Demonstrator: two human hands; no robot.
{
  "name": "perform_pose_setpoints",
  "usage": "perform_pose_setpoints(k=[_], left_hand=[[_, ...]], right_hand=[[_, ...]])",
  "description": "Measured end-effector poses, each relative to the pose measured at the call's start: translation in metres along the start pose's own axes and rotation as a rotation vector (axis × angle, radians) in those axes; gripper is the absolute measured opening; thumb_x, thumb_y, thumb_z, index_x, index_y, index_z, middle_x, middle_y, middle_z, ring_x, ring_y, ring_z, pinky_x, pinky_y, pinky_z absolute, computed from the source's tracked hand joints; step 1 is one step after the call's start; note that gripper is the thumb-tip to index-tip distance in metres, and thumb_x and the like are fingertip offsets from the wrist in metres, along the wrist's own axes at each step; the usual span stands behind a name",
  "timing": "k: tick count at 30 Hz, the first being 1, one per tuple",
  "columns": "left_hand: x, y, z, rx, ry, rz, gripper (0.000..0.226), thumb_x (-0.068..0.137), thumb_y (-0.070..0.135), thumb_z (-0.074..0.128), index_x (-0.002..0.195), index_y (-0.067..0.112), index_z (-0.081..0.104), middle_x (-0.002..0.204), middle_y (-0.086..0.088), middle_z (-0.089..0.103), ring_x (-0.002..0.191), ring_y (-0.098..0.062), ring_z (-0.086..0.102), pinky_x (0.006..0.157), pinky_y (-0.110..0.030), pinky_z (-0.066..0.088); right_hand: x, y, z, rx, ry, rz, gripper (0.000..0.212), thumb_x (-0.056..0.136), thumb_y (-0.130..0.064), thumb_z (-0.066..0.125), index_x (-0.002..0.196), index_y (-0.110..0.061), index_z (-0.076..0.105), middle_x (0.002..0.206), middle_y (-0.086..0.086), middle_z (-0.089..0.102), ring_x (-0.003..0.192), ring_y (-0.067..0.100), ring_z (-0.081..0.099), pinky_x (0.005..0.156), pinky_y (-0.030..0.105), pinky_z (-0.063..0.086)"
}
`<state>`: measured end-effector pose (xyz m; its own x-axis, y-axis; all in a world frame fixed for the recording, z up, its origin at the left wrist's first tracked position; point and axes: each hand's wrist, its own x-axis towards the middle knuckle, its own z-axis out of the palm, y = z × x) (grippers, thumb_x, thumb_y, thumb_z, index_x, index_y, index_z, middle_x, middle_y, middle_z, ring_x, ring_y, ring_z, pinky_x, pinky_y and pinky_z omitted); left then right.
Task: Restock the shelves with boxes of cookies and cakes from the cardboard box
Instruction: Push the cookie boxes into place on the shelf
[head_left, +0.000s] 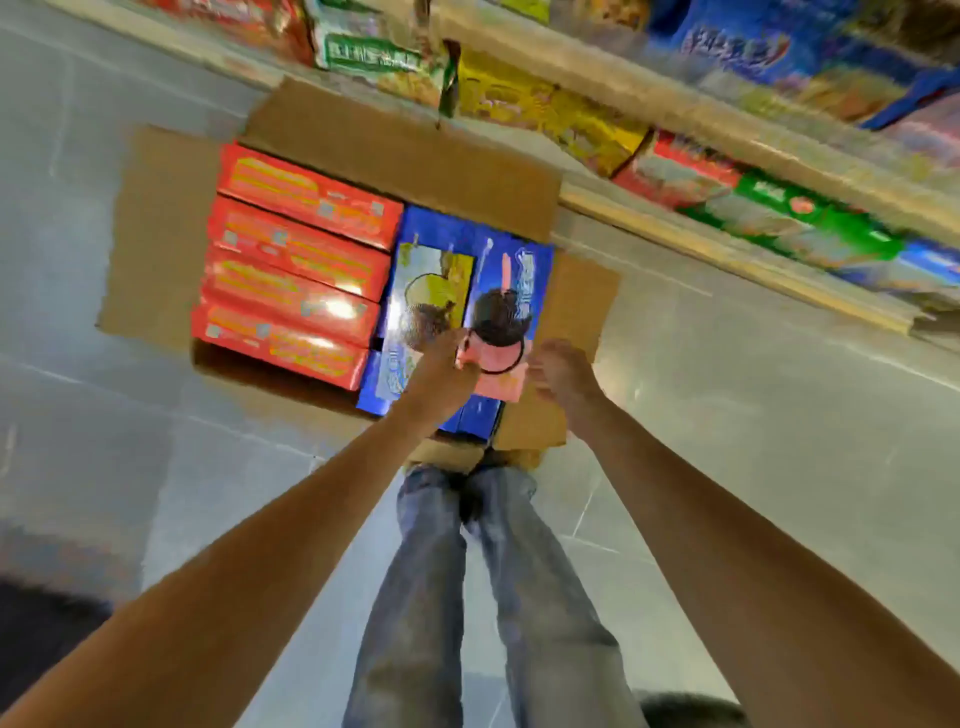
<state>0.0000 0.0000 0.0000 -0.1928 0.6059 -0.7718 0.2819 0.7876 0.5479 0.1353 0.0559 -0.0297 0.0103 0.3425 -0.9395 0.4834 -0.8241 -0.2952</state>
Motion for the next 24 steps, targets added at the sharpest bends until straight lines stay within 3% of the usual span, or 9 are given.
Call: perform_pose_setpoints(k=[2,6,8,12,16,19,20,22,24], left_hand=[[0.023,-0.010,0.009,0.138,-0.004,0.046,0.044,0.091,-0.002,0.045,0.135,0.000,0.042,0.134,-0.013,0.046,0.120,-0.028,0.047,0.084,-0.031,0.041],[0.055,-0.044,0.031,0.367,0.028,0.132,0.057,0.089,0.002,0.045,0.143,-0.001,0.027,0.147,-0.020,0.028,0.139,-0.035,0.024,0.112,-0.037,0.019],[0.057,-0.051,0.041,0.430,0.045,0.164,0.065,0.088,0.004,0.044,0.147,0.000,0.017,0.154,-0.019,0.015,0.143,-0.034,0.014,0.116,-0.038,0.012],[0.059,-0.050,0.053,0.233,-0.005,0.139,0.073,0.082,-0.003,0.045,0.148,0.005,0.014,0.154,-0.013,0.008,0.139,-0.034,0.020,0.113,-0.038,0.025],[0.066,-0.039,0.054,-0.197,0.002,-0.020,0.065,0.078,0.003,0.046,0.141,0.006,0.028,0.137,-0.011,0.024,0.128,-0.027,0.039,0.103,-0.039,0.043],[0.074,-0.040,0.051,-0.206,-0.087,-0.111,0.053,0.079,-0.001,0.044,0.131,0.000,0.041,0.132,-0.038,0.033,0.110,-0.045,0.048,0.078,-0.049,0.052],[0.073,-0.039,0.049,-0.204,-0.128,-0.121,0.051,0.077,-0.002,0.044,0.127,0.001,0.046,0.128,-0.043,0.038,0.096,-0.042,0.052,0.064,-0.040,0.053],[0.065,-0.035,0.047,-0.142,-0.182,-0.110,0.041,0.078,-0.008,0.042,0.116,0.004,0.054,0.120,-0.036,0.051,0.078,-0.029,0.054,0.059,-0.023,0.044],[0.054,-0.030,0.044,-0.064,-0.185,-0.080,0.034,0.081,-0.006,0.042,0.110,0.007,0.053,0.119,-0.028,0.054,0.066,-0.024,0.050,0.048,-0.018,0.037]], right_hand=[[0.026,0.006,0.009,-0.054,0.068,-0.059,0.003,0.091,-0.010,0.049,0.089,-0.010,0.051,0.089,0.010,0.049,0.073,0.019,0.048,0.059,0.026,0.037],[0.067,0.022,0.025,-0.040,0.131,-0.087,0.032,0.080,-0.015,0.055,0.110,-0.005,0.052,0.107,0.014,0.051,0.080,0.017,0.050,0.048,0.017,0.038],[0.080,0.027,0.029,0.022,0.146,-0.094,0.039,0.086,-0.010,0.054,0.123,-0.003,0.047,0.125,0.017,0.047,0.095,0.024,0.053,0.056,0.021,0.040],[0.093,0.037,0.028,0.145,0.170,-0.073,0.043,0.089,-0.009,0.054,0.131,-0.007,0.045,0.129,0.015,0.048,0.107,0.031,0.057,0.084,0.039,0.050],[0.089,0.043,0.021,0.263,0.089,-0.033,0.045,0.088,-0.004,0.058,0.131,-0.006,0.044,0.110,0.011,0.057,0.092,0.023,0.059,0.086,0.040,0.052],[0.081,0.053,0.006,0.213,0.029,0.047,0.037,0.084,-0.013,0.067,0.118,-0.012,0.051,0.105,0.010,0.060,0.089,0.023,0.060,0.088,0.045,0.051],[0.077,0.057,0.000,0.230,0.011,0.065,0.037,0.082,-0.013,0.070,0.114,-0.013,0.052,0.104,0.011,0.061,0.089,0.025,0.060,0.085,0.044,0.052],[0.064,0.065,-0.011,0.251,0.023,0.051,0.041,0.077,-0.011,0.075,0.111,-0.012,0.052,0.101,0.011,0.063,0.081,0.024,0.062,0.073,0.035,0.052],[0.054,0.068,-0.016,0.163,0.109,-0.007,0.042,0.072,-0.011,0.080,0.105,-0.012,0.054,0.095,0.010,0.063,0.074,0.023,0.060,0.069,0.035,0.050]])
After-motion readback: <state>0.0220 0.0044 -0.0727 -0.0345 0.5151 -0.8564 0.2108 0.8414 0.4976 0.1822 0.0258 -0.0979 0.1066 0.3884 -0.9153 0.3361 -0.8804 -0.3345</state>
